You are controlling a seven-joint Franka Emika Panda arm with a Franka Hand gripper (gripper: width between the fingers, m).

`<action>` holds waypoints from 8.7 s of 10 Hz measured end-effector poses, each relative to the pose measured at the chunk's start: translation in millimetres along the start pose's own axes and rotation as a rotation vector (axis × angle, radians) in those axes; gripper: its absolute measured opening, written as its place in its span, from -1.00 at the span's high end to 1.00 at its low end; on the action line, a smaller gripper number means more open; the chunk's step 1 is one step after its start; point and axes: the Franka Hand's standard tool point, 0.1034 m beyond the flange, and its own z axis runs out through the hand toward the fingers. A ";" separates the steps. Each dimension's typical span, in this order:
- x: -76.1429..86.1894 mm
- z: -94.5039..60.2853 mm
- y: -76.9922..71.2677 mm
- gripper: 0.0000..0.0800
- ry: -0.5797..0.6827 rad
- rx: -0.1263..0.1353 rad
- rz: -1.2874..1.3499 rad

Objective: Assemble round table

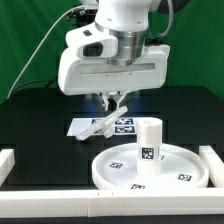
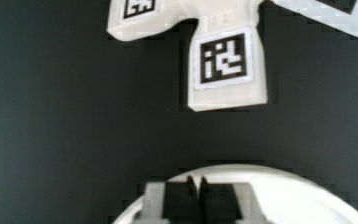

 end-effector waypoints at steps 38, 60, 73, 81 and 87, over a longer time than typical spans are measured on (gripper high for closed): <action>-60.6 83.7 -10.1 -0.23 -0.049 0.326 0.472; -12.6 24.9 58.5 0.71 -0.007 0.125 0.132; 15.6 23.0 120.5 0.71 0.017 -0.005 -0.086; 29.2 30.5 130.9 0.71 0.104 -0.152 -0.211; 27.1 30.6 129.9 0.23 0.088 -0.120 -0.180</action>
Offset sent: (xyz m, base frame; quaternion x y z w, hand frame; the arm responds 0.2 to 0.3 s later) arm -0.0143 -0.0100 -0.0027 0.1644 -0.1330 0.0777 0.9743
